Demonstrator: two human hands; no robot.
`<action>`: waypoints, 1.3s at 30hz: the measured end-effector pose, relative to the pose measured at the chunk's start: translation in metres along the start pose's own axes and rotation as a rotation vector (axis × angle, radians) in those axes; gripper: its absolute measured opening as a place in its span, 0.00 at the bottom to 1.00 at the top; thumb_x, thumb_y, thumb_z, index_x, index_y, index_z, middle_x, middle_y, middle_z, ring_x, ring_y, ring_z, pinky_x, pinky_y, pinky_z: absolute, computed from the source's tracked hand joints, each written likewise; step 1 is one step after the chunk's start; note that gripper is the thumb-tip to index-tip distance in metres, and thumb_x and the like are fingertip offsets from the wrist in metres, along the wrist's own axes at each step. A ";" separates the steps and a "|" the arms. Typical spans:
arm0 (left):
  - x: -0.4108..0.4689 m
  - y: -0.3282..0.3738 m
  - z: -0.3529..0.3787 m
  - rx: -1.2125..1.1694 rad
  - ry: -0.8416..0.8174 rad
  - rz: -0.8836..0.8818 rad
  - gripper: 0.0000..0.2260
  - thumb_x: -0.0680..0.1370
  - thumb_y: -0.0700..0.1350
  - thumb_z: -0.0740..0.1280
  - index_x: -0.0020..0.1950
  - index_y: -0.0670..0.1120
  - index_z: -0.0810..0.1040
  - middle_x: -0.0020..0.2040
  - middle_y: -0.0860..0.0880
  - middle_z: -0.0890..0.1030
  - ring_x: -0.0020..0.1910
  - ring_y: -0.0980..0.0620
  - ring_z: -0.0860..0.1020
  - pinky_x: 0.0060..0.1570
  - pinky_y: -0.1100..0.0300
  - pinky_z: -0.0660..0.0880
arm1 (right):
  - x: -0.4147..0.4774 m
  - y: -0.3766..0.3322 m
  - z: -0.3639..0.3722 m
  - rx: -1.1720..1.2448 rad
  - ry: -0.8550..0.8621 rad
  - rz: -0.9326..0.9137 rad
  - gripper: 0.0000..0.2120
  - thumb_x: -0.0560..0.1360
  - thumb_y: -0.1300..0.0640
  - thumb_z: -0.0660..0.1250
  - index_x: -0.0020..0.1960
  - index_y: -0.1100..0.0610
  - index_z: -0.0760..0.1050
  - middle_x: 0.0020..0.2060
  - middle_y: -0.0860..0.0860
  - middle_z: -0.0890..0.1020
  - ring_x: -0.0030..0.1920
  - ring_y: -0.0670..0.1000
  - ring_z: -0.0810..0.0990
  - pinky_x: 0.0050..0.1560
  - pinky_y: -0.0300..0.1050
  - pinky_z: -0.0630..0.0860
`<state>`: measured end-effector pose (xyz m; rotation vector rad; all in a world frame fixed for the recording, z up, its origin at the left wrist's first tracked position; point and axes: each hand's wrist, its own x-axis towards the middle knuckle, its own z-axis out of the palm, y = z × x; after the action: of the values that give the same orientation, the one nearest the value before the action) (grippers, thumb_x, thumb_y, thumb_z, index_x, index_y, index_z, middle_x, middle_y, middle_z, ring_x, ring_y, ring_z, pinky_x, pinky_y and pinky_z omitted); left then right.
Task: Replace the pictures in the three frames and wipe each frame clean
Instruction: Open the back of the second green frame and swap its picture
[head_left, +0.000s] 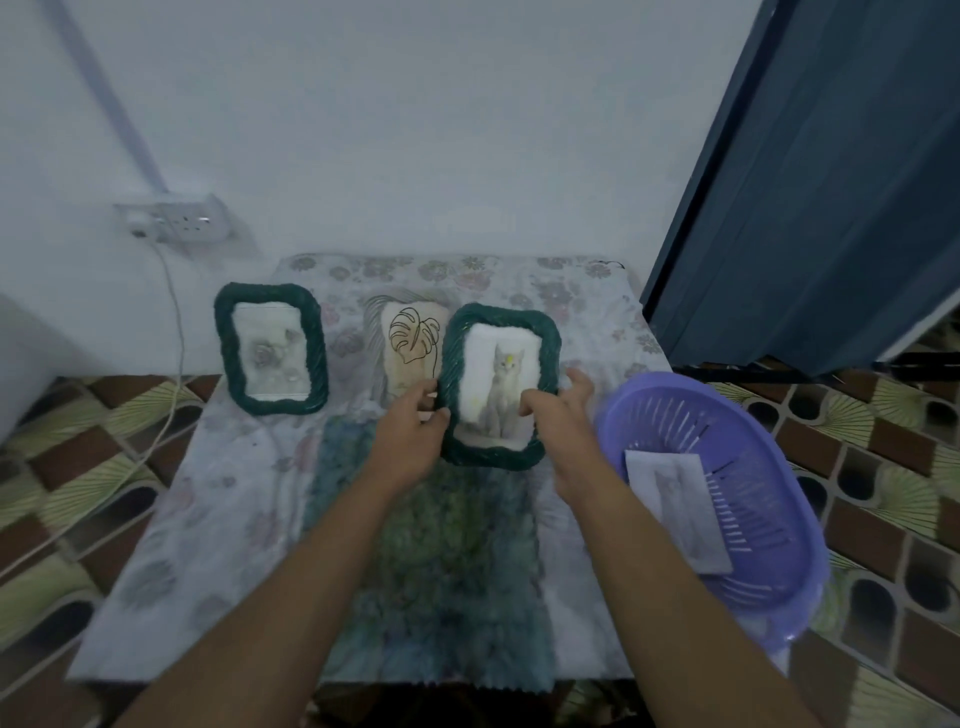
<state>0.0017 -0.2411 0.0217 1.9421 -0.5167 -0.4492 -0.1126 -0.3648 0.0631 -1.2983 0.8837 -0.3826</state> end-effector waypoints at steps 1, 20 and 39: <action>-0.007 -0.004 -0.005 -0.058 -0.002 -0.057 0.12 0.81 0.40 0.64 0.63 0.49 0.76 0.55 0.47 0.79 0.53 0.48 0.78 0.49 0.55 0.79 | -0.006 0.005 0.003 0.006 -0.009 0.006 0.38 0.74 0.68 0.62 0.79 0.51 0.49 0.52 0.46 0.74 0.48 0.45 0.73 0.43 0.42 0.71; -0.123 -0.019 -0.062 -0.056 0.149 0.000 0.05 0.78 0.46 0.70 0.52 0.55 0.79 0.47 0.57 0.83 0.47 0.56 0.82 0.49 0.49 0.81 | -0.099 0.062 0.071 -0.281 -0.249 -0.207 0.10 0.77 0.46 0.69 0.54 0.49 0.81 0.49 0.43 0.84 0.50 0.40 0.82 0.54 0.39 0.80; -0.152 -0.031 -0.056 0.123 0.194 0.031 0.14 0.76 0.35 0.63 0.34 0.47 0.79 0.30 0.53 0.78 0.24 0.57 0.71 0.23 0.66 0.62 | -0.071 0.061 0.031 0.023 -0.072 -0.054 0.12 0.80 0.58 0.66 0.41 0.59 0.82 0.38 0.55 0.85 0.39 0.54 0.83 0.38 0.46 0.80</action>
<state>-0.0915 -0.1049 0.0285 2.0665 -0.4566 -0.2109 -0.1474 -0.2782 0.0311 -1.3090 0.7823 -0.3851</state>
